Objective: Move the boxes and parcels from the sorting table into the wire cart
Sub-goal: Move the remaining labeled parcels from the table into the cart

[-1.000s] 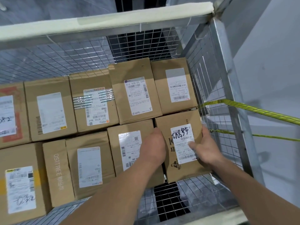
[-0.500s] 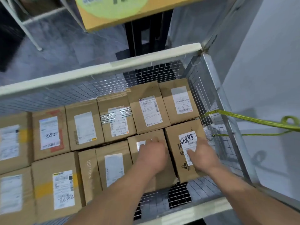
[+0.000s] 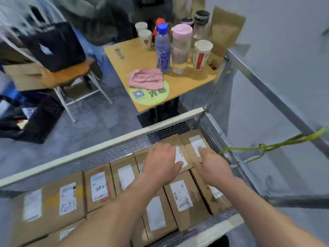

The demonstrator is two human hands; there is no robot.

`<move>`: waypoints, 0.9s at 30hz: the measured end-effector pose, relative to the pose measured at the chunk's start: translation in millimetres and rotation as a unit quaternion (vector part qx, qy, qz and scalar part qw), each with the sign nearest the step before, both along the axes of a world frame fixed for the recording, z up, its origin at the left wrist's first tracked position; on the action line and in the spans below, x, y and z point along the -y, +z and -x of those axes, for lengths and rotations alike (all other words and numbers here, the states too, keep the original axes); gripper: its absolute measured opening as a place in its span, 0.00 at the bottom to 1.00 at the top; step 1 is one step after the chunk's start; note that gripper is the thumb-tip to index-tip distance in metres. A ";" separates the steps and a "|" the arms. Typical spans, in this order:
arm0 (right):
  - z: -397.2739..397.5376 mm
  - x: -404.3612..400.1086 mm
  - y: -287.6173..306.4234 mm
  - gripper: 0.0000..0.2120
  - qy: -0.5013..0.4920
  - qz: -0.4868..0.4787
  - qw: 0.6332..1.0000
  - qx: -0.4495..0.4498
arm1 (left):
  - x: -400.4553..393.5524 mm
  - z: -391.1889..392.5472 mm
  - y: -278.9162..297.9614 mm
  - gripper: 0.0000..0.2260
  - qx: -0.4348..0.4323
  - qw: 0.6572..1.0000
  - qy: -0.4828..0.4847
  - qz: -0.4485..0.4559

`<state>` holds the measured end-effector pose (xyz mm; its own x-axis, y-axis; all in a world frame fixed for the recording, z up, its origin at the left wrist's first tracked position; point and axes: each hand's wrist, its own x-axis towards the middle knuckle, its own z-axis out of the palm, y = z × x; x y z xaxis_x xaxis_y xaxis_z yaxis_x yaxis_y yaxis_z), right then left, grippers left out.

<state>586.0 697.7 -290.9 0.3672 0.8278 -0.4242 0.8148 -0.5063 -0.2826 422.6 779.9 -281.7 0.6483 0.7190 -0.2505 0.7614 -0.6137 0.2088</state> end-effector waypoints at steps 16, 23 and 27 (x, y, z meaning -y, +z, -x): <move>-8.1 109.0 152.2 0.17 -0.046 -0.162 0.984 0.056 | 82.0 -18.4 140.0 0.18 0.059 0.989 -0.081 -0.111; -14.9 197.4 197.2 0.19 -0.102 -0.187 0.974 0.077 | 151.7 -46.5 183.6 0.20 0.098 0.975 -0.140 -0.145; -26.2 243.4 218.6 0.16 -0.131 -0.158 0.970 0.132 | 187.4 -71.7 205.6 0.23 0.126 0.965 -0.181 -0.138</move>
<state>612.2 454.3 -72.4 0.6433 0.7652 -0.0259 0.7356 -0.6271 -0.2562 494.3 592.4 -76.1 0.8852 0.4503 0.1169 0.4327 -0.8892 0.1489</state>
